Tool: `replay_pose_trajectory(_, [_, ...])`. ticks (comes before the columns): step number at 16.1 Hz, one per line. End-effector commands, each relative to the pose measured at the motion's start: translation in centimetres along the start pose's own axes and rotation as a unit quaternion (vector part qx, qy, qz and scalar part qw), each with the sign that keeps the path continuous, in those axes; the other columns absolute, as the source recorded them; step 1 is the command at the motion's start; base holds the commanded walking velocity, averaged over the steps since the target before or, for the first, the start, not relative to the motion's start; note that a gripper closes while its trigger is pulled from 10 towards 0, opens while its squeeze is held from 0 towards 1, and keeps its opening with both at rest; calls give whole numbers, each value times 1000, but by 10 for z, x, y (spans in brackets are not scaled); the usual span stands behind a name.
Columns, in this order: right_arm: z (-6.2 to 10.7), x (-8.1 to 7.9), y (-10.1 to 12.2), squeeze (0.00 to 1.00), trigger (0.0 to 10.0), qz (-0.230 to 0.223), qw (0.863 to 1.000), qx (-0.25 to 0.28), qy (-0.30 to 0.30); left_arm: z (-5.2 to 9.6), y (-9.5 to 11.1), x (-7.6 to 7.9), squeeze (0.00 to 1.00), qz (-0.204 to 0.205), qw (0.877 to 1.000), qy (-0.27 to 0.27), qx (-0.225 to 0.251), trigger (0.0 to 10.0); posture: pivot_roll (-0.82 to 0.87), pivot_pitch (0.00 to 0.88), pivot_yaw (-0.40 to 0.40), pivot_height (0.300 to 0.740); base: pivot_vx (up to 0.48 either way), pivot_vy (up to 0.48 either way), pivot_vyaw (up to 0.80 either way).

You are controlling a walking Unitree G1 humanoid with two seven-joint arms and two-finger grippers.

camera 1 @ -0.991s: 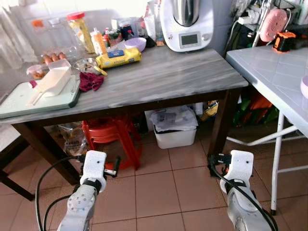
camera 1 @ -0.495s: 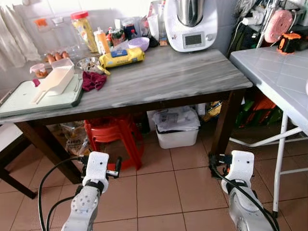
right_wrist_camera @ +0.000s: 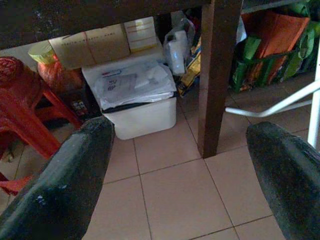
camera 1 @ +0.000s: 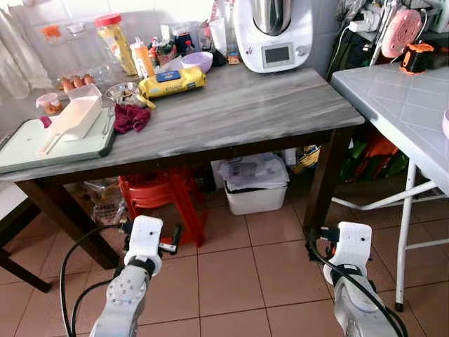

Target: Setting the table

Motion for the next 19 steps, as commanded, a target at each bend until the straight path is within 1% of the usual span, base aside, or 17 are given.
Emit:
replay_pose_trajectory(1, [1,-6,5,0,10000,-3,1000,8,10,-2,4,-7,0,-3,1000,6,5,10000,-88,10,119,740,0,0,0])
replay_pose_trajectory(3, [4,-6,16,0,10000,-1,1000,26,15,-4,25,-8,0,11,999,9,34,10000,-91,12,116,740,0,0,0])
replay_pose_trajectory(4, [8,-5,30,0,10000,2,998,52,18,-4,47,-5,0,27,997,3,69,10000,-91,15,111,740,0,0,0])
replay_pose_trajectory(5, [12,-3,41,0,10000,8,997,70,18,-2,61,-1,0,36,995,-5,92,10000,-93,18,110,740,0,0,0])
replay_pose_trajectory(6, [15,-2,48,0,10000,12,996,82,16,-1,71,1,0,41,993,-10,108,10000,-94,18,108,740,0,0,0])
replay_pose_trajectory(7, [15,-2,48,0,10000,12,996,82,16,-1,71,1,0,41,993,-10,108,10000,-94,18,108,740,0,0,0])
replay_pose_trajectory(8, [24,2,62,0,10000,30,994,106,15,5,85,0,0,47,989,-6,140,10000,-99,28,104,740,0,0,0])
replay_pose_trajectory(9, [31,4,70,0,10000,47,991,122,13,11,93,-3,0,40,986,5,163,10000,-105,32,104,740,0,0,0])
replay_pose_trajectory(10, [37,7,77,0,10000,75,988,137,3,16,96,-8,0,21,984,16,178,10000,-108,33,105,740,0,0,0])
replay_pose_trajectory(11, [45,10,81,0,10000,108,982,152,-9,23,92,-15,0,3,984,26,179,10000,-109,36,107,740,0,0,0])
replay_pose_trajectory(12, [51,13,85,0,10000,126,979,162,-15,28,86,-21,0,-21,985,36,168,10000,-113,40,107,740,0,0,0])
replay_pose_trajectory(15, [55,13,89,0,10000,149,974,169,-19,30,77,-20,0,-14,989,30,146,10000,-117,42,107,740,0,0,0])
replay_pose_trajectory(16, [55,13,89,0,10000,152,973,171,-21,30,76,-16,0,-17,989,25,143,10000,-115,41,107,740,0,0,0])
replay_pose_trajectory(18, [54,7,88,0,10000,145,975,168,-3,30,73,-15,0,-26,990,26,137,10000,-114,39,103,740,0,0,0])
replay_pose_trajectory(19, [54,4,89,0,10000,155,973,171,0,30,69,-16,0,-30,991,28,131,10000,-112,38,101,740,0,-244,0])
Point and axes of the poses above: a point about 5 cm out from each wrist's last joint towards the gripper, its own z axis pointing back from the gripper into the wrist, its own y axis along the axis of the wrist's last joint, x = y × z, the point moved 5 cm from there along -z, pointing out of the wrist towards the gripper, and after that the axes turned 6 degrees about z, right-handed, at the moved point
